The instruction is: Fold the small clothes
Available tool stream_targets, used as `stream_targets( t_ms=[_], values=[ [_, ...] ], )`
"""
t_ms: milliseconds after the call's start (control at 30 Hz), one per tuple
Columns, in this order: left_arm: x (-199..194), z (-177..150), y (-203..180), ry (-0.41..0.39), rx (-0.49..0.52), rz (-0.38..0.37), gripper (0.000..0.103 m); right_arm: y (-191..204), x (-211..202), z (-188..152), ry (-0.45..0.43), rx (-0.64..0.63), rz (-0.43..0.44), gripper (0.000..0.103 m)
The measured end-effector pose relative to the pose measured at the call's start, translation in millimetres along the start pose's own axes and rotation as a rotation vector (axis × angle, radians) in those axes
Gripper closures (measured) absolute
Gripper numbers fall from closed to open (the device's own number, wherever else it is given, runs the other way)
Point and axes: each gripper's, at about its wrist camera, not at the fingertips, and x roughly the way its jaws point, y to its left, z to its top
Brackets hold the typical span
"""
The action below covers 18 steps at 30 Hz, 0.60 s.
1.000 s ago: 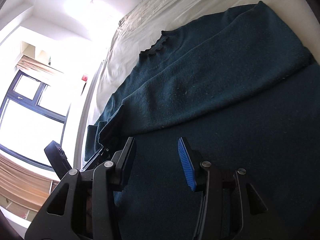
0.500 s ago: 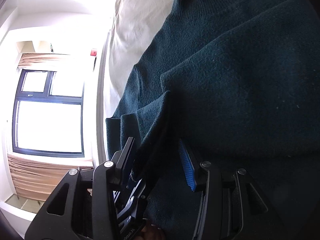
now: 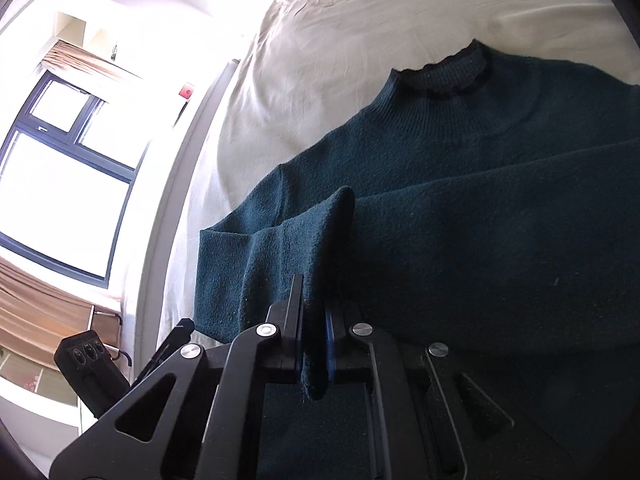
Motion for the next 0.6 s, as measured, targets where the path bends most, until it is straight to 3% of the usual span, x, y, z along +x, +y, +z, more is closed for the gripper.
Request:
stream_targets(
  t_ms=[333, 600],
  values=[
    [35, 43, 33, 0.063, -0.060, 0.041, 0.052, -80, -50, 11, -0.035, 0.056, -0.123, 0.096],
    [72, 48, 21, 0.142, -0.039, 0.047, 0.052, -111, -69, 8, -0.048, 0.077, -0.157, 0.096]
  ],
)
